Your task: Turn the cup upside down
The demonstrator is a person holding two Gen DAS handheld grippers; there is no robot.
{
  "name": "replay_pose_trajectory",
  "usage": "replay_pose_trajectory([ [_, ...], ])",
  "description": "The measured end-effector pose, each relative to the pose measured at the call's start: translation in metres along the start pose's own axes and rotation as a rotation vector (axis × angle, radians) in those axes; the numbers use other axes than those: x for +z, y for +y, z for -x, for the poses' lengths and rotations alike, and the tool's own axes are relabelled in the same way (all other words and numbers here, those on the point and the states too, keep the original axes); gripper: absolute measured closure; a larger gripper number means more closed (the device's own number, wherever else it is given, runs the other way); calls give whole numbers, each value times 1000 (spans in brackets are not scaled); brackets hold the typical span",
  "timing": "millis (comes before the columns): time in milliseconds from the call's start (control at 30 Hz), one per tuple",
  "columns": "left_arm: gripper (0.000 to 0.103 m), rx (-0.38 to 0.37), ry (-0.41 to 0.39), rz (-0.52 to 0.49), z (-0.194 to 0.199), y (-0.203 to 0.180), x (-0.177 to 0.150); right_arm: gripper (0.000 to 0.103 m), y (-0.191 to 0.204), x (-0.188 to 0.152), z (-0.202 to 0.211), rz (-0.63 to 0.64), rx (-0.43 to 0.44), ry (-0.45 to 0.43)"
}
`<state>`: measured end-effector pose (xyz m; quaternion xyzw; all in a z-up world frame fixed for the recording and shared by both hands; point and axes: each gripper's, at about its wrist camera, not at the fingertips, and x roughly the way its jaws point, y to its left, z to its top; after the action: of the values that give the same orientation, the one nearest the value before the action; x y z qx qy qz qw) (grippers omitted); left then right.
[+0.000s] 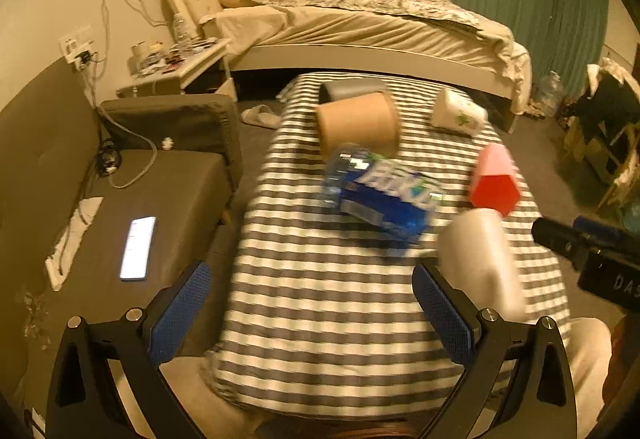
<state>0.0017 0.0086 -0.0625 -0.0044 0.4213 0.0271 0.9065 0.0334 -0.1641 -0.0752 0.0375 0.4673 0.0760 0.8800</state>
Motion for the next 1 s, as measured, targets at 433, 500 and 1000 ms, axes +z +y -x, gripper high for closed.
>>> replay_pose_trajectory([
  [433, 0, -84, 54, -43, -3, -101, -31, 18, -95, -30, 48, -136, -114, -83],
  [500, 0, -82, 65, -56, -7, -111, -35, 18, -106, -38, 47, -155, -120, -79],
  [1000, 1, -42, 159, -73, -58, -128, -48, 18, -145, -60, 23, -230, -129, -11],
])
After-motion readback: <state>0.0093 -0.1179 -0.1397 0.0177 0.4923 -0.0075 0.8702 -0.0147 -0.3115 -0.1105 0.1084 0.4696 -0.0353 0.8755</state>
